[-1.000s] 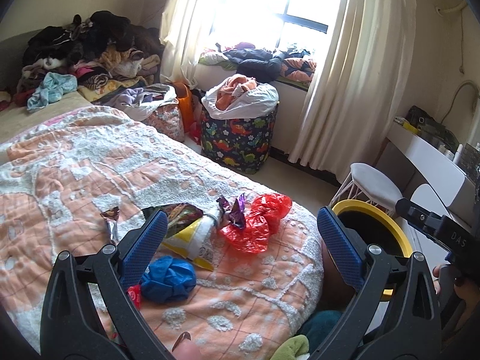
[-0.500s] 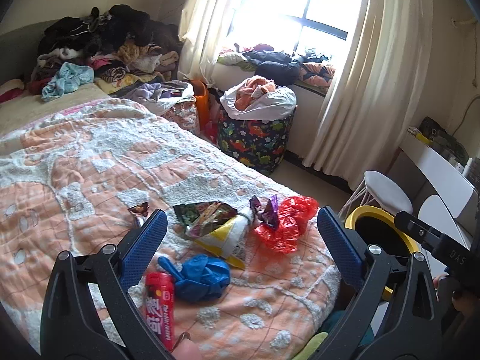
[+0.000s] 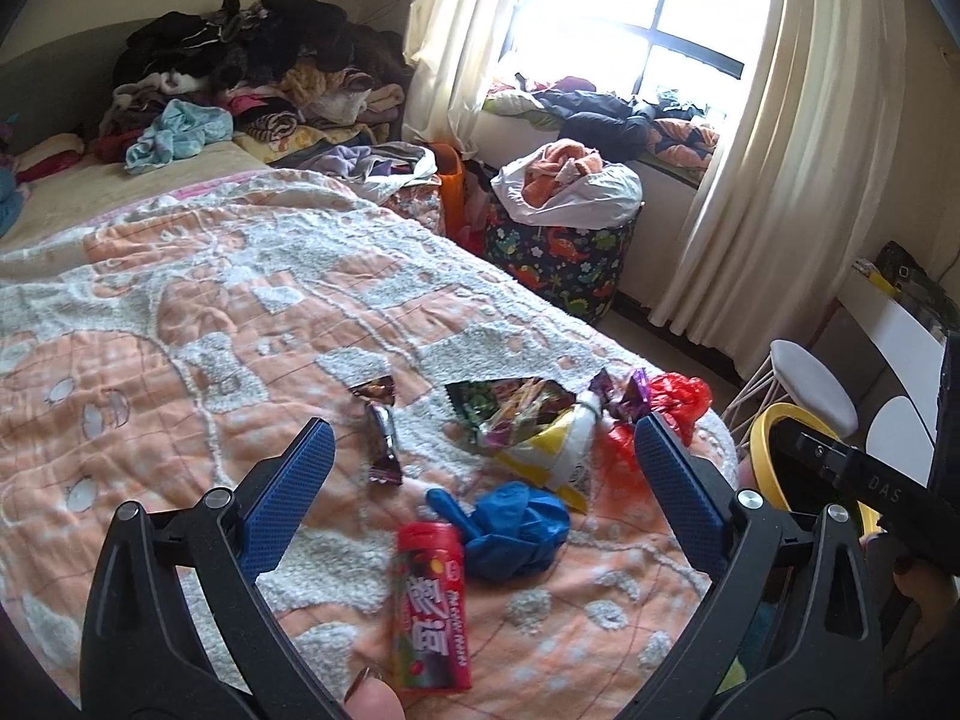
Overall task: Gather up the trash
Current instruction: 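Grasp the red plastic bag with the right tool while the left tool grasps the red candy tube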
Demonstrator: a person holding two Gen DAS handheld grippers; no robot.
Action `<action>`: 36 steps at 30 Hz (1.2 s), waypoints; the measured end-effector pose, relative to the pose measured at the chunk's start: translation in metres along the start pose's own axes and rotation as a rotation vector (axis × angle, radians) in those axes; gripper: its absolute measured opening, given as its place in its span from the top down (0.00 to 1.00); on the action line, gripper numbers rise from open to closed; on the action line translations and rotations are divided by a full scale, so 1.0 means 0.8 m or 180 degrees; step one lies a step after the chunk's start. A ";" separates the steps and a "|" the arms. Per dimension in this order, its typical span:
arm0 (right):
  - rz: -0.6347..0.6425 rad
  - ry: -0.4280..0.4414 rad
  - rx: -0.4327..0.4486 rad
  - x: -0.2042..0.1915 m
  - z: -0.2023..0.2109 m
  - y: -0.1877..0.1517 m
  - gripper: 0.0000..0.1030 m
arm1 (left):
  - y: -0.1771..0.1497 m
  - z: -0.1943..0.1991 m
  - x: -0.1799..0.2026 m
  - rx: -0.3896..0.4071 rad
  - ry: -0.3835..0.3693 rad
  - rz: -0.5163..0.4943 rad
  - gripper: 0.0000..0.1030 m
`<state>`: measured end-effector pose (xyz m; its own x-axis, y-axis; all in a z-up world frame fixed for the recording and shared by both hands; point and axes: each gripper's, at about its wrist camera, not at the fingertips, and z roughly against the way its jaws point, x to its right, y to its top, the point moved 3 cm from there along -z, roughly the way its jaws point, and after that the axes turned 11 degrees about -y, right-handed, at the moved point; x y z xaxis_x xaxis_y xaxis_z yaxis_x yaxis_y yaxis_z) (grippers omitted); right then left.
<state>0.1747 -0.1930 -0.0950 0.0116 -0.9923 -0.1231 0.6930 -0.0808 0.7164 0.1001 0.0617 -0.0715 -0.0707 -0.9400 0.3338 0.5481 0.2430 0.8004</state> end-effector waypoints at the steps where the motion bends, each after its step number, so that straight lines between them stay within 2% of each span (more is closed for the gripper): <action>1: -0.0010 -0.0008 -0.0021 -0.001 -0.004 0.000 0.12 | -0.001 0.000 -0.002 -0.0009 0.0012 -0.0001 0.11; 6: -0.0012 -0.0052 -0.0101 -0.008 -0.023 0.001 0.12 | -0.009 0.001 -0.011 -0.0084 0.0043 0.0009 0.11; 14: -0.0134 -0.0073 -0.0336 -0.020 -0.068 0.002 0.13 | -0.037 -0.010 -0.021 -0.0422 0.0028 0.0055 0.11; 19: -0.0144 -0.0110 -0.0449 -0.028 -0.094 0.002 0.19 | -0.059 -0.019 -0.026 -0.0660 0.0031 0.0128 0.11; 22: -0.0180 -0.0137 -0.0498 -0.031 -0.109 0.003 0.22 | -0.066 -0.021 -0.029 -0.0715 0.0008 0.0178 0.11; 27: -0.0257 -0.0108 -0.0664 -0.035 -0.136 0.001 0.27 | -0.076 -0.028 -0.029 -0.0868 -0.0074 0.0217 0.30; 29: -0.0296 -0.0071 -0.0718 -0.035 -0.143 0.000 0.31 | -0.082 -0.030 -0.029 -0.0948 -0.0117 0.0227 0.34; 32: -0.0286 0.0020 -0.0784 -0.041 -0.152 -0.005 0.45 | -0.088 -0.031 -0.031 -0.1001 -0.0137 0.0267 0.42; 34: -0.0235 0.0143 -0.0793 -0.045 -0.153 -0.005 0.71 | -0.089 -0.031 -0.033 -0.1016 -0.0153 0.0301 0.47; 36: -0.0217 0.0239 -0.0774 -0.046 -0.148 -0.005 0.77 | -0.091 -0.034 -0.034 -0.1046 -0.0165 0.0313 0.56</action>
<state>0.2565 -0.1447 -0.1744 0.0062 -0.9749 -0.2226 0.8468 -0.1133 0.5197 0.0846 0.0627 -0.1525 -0.0419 -0.9005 0.4329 0.7928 0.2337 0.5629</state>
